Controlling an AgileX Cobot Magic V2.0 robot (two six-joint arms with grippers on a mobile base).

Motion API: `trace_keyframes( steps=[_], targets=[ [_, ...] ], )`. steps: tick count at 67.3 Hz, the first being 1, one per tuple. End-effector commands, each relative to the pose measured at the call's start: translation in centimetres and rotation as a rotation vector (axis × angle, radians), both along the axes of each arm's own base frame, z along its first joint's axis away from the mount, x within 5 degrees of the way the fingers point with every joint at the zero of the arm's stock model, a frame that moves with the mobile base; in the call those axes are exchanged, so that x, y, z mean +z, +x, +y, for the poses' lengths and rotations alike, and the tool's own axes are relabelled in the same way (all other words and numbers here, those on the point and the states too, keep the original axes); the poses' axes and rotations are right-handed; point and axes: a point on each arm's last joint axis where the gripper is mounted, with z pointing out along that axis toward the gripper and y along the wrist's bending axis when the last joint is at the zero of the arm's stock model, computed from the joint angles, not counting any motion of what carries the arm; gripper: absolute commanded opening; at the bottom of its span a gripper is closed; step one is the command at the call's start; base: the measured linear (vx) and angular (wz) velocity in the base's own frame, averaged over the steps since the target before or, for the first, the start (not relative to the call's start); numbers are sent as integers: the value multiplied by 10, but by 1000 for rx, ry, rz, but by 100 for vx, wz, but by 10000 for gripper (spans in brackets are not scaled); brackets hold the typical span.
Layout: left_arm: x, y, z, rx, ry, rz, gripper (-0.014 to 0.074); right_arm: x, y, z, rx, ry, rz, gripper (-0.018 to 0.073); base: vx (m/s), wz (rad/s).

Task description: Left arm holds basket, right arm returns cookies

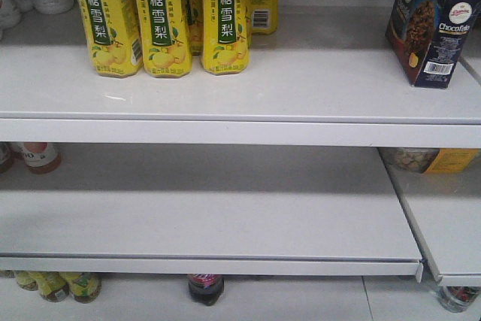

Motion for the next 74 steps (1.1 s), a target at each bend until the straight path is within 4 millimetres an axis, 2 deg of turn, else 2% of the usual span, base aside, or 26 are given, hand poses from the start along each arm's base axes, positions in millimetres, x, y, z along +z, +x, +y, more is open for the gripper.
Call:
trace_keyframes(
  steps=[1,60,74],
  targets=[
    [18,-2,0,0,15,-141,-6,15,1,2,21,-14,-92,-8,0,0],
    [19,-2,0,-1,9,-142,-6,16,1,2,21,-13,-100,-8,0,0],
    [18,-2,0,-1,9,-141,-6,-5,-2,1,-2,-5,-158,-8,0,0]
  ],
)
